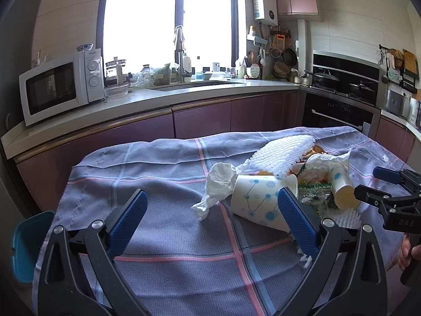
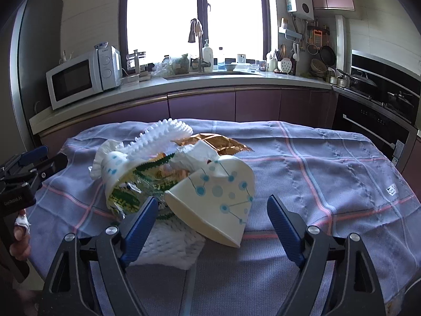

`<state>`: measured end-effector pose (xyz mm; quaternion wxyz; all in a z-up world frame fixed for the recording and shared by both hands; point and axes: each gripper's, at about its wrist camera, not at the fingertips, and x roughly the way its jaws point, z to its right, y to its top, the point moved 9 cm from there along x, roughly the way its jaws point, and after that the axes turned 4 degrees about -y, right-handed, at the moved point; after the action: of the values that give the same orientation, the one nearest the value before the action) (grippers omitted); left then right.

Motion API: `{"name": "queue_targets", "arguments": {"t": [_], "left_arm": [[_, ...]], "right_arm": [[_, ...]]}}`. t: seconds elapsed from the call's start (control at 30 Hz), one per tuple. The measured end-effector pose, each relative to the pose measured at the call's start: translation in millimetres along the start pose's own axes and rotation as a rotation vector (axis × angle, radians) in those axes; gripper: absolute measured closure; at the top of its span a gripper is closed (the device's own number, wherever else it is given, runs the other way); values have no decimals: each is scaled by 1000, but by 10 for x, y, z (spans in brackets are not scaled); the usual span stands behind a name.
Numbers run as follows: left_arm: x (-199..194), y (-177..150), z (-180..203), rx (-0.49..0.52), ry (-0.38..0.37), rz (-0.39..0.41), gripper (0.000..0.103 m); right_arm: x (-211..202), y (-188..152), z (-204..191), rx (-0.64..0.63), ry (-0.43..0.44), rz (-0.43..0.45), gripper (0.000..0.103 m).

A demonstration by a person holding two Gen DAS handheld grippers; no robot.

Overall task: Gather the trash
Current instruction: 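Close the left gripper on the crumpled white tissue while the right gripper grasps a dotted paper cup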

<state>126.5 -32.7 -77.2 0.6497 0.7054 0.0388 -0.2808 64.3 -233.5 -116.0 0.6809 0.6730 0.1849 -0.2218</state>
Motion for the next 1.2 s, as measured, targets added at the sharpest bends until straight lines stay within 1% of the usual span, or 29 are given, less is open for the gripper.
{"name": "queue_targets", "arguments": {"t": [0.07, 0.1, 0.13, 0.23, 0.27, 0.3, 0.37, 0.43, 0.5, 0.53, 0.57, 0.6, 0.67, 0.7, 0.73, 0.8, 0.83, 0.87, 0.9, 0.93, 0.97, 1.03, 1.1, 1.2], "left_arm": [[52, -55, 88, 24, -34, -22, 6], [81, -83, 118, 31, -46, -35, 6], [116, -109, 151, 38, -55, -46, 7], [193, -164, 223, 47, -70, -78, 7], [221, -160, 221, 57, -57, -78, 8], [247, -147, 203, 62, -46, -76, 8], [287, -114, 91, 39, -32, -84, 10], [368, -102, -42, 3, -39, -110, 14], [464, -98, -163, -18, -39, -142, 22], [502, -93, -209, -22, -42, -152, 23], [548, -91, -253, -29, -43, -166, 27], [596, -93, -289, -38, -55, -182, 33], [699, -101, -320, -44, -85, -213, 37], [753, -104, -336, -44, -91, -227, 42], [808, -111, -344, -43, -103, -240, 44], [921, -140, -333, -49, -143, -272, 56], [976, -156, -316, -55, -168, -288, 58], [1041, -177, -298, -63, -188, -305, 66], [1092, -203, -283, -71, -206, -324, 77], [1141, -222, -267, -77, -226, -342, 83], [1182, -233, -261, -85, -238, -353, 94], [1229, -232, -259, -93, -243, -349, 95], [1213, -190, -261, -98, -253, -327, 97], [1073, -104, -275, -113, -260, -281, 97]], "right_arm": [[55, -98, 36, -12, -16, -30, 28], [86, -132, 53, -15, -22, -42, 35], [116, -153, 65, -16, -25, -51, 39], [171, -132, 85, -24, -45, -50, 45], [176, -118, 76, -34, -48, -44, 47], [180, -107, 66, -43, -49, -39, 52], [195, -94, 66, -55, -52, -35, 59], [211, -87, 72, -53, -40, -40, 72], [221, -82, 95, -43, -28, -43, 79], [223, -74, 105, -37, -22, -43, 82], [218, -62, 115, -32, -18, -41, 83], [209, -48, 130, -27, -14, -37, 87], [190, -23, 159, -17, 3, -35, 93], [182, -3, 173, -10, 9, -35, 96], [175, 14, 184, -2, 20, -33, 97], [152, 49, 206, 13, 38, -29, 98], [132, 72, 219, 18, 41, -24, 99], [111, 98, 231, 22, 45, -20, 99], [92, 123, 242, 29, 51, -16, 99], [73, 144, 256, 36, 59, -11, 100], [53, 166, 269, 44, 68, -9, 100], [11, 206, 293, 59, 83, -4, 100], [-42, 243, 314, 75, 100, 1, 100], [-157, 320, 340, 84, 121, 21, 100]]}}
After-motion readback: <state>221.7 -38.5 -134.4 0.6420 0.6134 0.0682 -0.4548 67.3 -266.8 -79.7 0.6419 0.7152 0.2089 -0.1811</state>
